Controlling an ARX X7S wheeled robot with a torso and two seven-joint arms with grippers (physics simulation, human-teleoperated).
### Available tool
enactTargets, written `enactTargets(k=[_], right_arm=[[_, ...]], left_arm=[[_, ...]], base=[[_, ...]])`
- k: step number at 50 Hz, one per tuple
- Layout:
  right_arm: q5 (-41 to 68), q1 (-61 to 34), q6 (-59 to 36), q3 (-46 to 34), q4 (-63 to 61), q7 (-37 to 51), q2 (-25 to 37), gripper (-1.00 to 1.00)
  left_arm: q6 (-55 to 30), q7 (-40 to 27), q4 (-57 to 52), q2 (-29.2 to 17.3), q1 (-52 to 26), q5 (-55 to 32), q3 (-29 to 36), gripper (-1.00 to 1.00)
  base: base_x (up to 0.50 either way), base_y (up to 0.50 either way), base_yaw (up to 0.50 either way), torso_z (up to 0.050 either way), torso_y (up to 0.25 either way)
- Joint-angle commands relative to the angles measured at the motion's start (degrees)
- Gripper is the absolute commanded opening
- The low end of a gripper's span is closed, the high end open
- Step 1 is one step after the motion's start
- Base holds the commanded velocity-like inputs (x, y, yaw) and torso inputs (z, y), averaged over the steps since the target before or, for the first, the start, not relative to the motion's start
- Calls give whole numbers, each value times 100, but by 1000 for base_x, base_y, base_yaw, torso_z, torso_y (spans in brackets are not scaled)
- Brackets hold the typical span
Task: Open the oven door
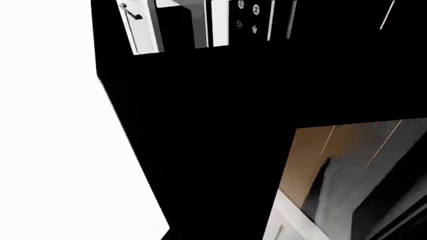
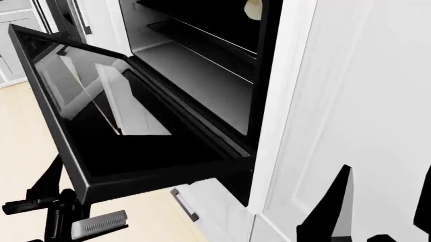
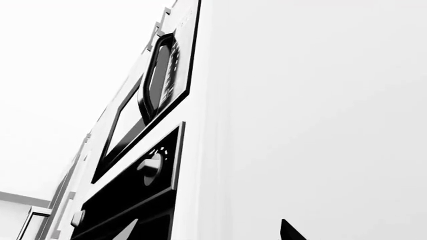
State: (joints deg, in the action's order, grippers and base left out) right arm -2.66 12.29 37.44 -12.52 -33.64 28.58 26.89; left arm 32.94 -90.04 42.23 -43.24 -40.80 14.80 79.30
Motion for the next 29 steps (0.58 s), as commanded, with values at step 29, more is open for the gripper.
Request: enactTargets(k=[29], right_arm=[[40, -43, -16, -16, -14, 20, 30, 100]], left_arm=[[2687, 4, 2654, 1804, 1245, 7299, -8093, -100]], base=[[1, 1, -1, 0, 0]])
